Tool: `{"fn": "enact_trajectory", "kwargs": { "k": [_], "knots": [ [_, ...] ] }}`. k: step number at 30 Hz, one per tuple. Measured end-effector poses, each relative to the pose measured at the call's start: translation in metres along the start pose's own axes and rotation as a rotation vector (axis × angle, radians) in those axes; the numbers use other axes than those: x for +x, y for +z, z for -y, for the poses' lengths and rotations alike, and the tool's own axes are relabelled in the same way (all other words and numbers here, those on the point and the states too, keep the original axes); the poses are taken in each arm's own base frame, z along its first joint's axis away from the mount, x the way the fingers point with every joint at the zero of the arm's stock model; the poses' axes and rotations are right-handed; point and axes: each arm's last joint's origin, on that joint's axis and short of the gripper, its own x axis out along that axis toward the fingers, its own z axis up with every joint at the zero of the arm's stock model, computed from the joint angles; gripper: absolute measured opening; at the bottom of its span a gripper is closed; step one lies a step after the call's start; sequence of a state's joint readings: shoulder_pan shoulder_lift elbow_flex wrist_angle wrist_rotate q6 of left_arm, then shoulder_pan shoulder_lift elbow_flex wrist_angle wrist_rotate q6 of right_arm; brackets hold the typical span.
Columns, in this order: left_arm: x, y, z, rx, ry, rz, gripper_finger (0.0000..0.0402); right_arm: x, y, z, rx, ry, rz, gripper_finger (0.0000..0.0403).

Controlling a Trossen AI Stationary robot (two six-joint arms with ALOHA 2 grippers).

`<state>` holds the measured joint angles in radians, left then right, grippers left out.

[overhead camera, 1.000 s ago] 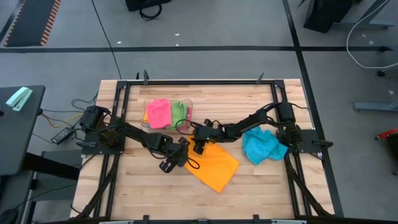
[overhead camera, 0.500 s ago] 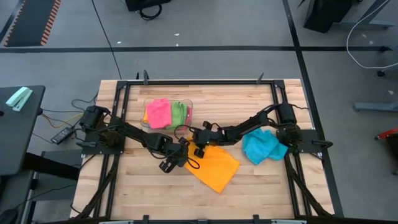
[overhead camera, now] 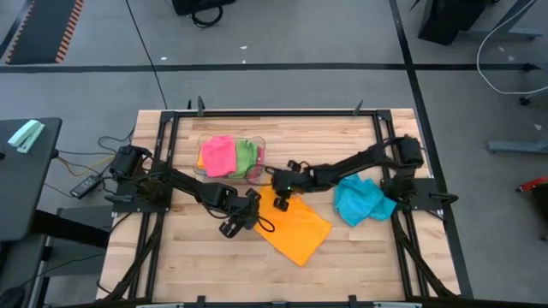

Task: Fold microfiber towels
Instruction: Fold the orange microfiber towel

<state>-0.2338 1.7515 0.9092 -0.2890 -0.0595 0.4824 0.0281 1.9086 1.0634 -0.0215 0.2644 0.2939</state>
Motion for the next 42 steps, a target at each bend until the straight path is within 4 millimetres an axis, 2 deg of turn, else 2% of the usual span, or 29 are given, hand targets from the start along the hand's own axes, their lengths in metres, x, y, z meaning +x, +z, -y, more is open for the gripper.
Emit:
{"fn": "enact_trajectory", "kwargs": {
  "k": [4,9,16,25,29,42],
  "knots": [
    [0.0,0.0,0.0,-0.001,-0.001,0.0,0.0064,-0.016,0.007,0.012,0.059,0.029,-0.049,0.0151],
    [0.0,0.0,0.0,-0.001,0.0,0.0,0.0068,-0.024,0.013,0.008,0.05,0.158,-0.038,0.0173],
    [0.0,0.0,0.0,-0.001,0.0,0.0,0.0068,-0.015,0.004,0.005,0.07,0.199,-0.098,0.0164],
    [0.0,0.0,0.0,0.001,-0.001,0.0,0.0064,-0.018,-0.005,0.011,0.186,0.271,-0.265,0.0154],
    [0.0,0.0,0.0,0.001,0.0,0.0,0.0067,-0.018,-0.01,0.017,0.214,0.243,-0.336,0.0154],
    [0.0,0.0,0.0,0.004,-0.001,0.0,0.0062,-0.019,-0.011,0.016,0.234,0.321,-0.378,0.0154]
  ]
}}
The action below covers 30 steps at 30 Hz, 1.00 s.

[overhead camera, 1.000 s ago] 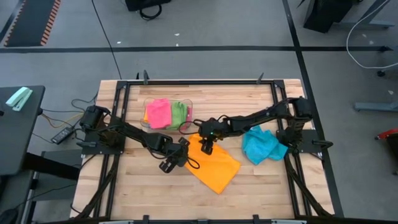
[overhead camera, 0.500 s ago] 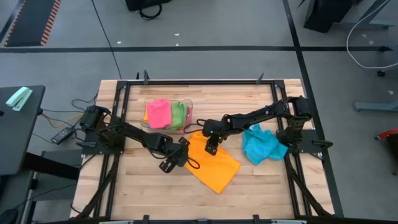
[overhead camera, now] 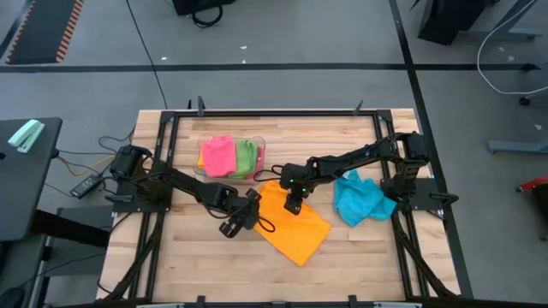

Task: Fold microfiber towels
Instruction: Fold the orange microfiber towel

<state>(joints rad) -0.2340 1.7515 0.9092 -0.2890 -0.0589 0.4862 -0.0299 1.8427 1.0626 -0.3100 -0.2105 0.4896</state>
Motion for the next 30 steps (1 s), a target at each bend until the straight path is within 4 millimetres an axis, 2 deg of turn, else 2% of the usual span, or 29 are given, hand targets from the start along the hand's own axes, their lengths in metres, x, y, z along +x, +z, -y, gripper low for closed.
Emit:
{"fn": "enact_trajectory", "kwargs": {
  "k": [11,19,24,30],
  "knots": [
    [0.0,0.0,0.0,0.007,0.0,0.0,0.0055,-0.005,0.007,-0.006,-0.01,0.053,0.066,0.0154],
    [0.0,0.0,-0.001,0.022,0.003,0.003,0.0061,0.009,0.011,-0.009,-0.023,0.079,0.123,0.0154],
    [0.0,0.0,-0.001,0.022,0.005,0.004,0.0055,0.02,0.016,0.002,-0.011,0.067,0.149,0.0154],
    [0.0,0.0,-0.001,0.024,0.004,0.005,0.0051,0.019,0.028,0.017,-0.002,0.021,0.231,0.0154]
  ]
}}
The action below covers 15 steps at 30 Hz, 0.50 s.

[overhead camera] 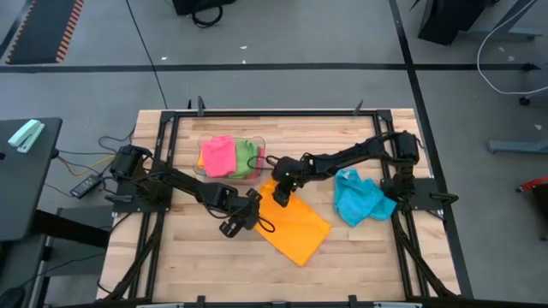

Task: Fold microfiber towels
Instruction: Fold the orange microfiber towel

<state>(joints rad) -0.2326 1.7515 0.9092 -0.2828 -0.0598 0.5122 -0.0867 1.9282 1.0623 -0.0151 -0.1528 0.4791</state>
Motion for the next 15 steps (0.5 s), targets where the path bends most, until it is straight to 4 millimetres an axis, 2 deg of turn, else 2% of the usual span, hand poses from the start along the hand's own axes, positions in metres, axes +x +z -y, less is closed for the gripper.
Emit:
{"fn": "enact_trajectory", "kwargs": {
  "k": [5,15],
  "knots": [
    [0.0,0.0,0.0,-0.003,0.0,-0.001,0.0057,-0.001,0.006,0.007,-0.018,-0.009,0.028,0.014],
    [0.0,0.0,0.0,-0.001,-0.001,0.0,0.0049,0.001,-0.001,-0.008,-0.061,-0.003,0.03,0.0074]
  ]
}}
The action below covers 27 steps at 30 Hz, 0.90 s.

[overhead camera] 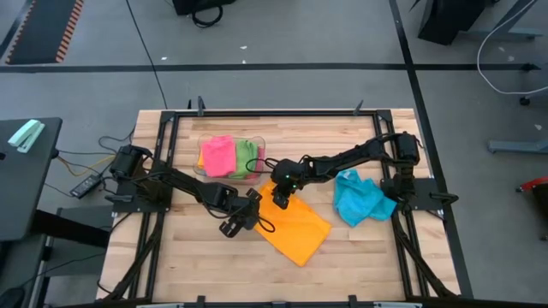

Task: Fold microfiber towels
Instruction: Fold the orange microfiber towel

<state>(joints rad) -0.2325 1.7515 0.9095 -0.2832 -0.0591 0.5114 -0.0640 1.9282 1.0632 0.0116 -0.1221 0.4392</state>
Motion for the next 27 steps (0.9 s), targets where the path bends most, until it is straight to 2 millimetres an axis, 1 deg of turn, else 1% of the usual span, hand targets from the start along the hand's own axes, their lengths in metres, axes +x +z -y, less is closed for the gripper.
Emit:
{"fn": "enact_trajectory", "kwargs": {
  "k": [9,14,21,27],
  "knots": [
    [0.0,0.0,0.0,-0.002,0.0,-0.001,0.0054,0.0,0.001,0.0,-0.003,-0.033,0.02,0.0042],
    [0.0,0.0,0.0,-0.003,0.0,-0.001,0.0049,-0.003,0.004,0.004,0.011,-0.08,0.046,0.004],
    [0.0,0.0,0.0,-0.003,-0.001,-0.001,0.0056,-0.004,0.003,0.015,0.051,-0.19,0.043,0.004],
    [0.0,0.0,0.0,-0.003,-0.001,-0.001,0.005,-0.005,0.003,0.02,0.06,-0.224,0.039,0.0041]
  ]
}}
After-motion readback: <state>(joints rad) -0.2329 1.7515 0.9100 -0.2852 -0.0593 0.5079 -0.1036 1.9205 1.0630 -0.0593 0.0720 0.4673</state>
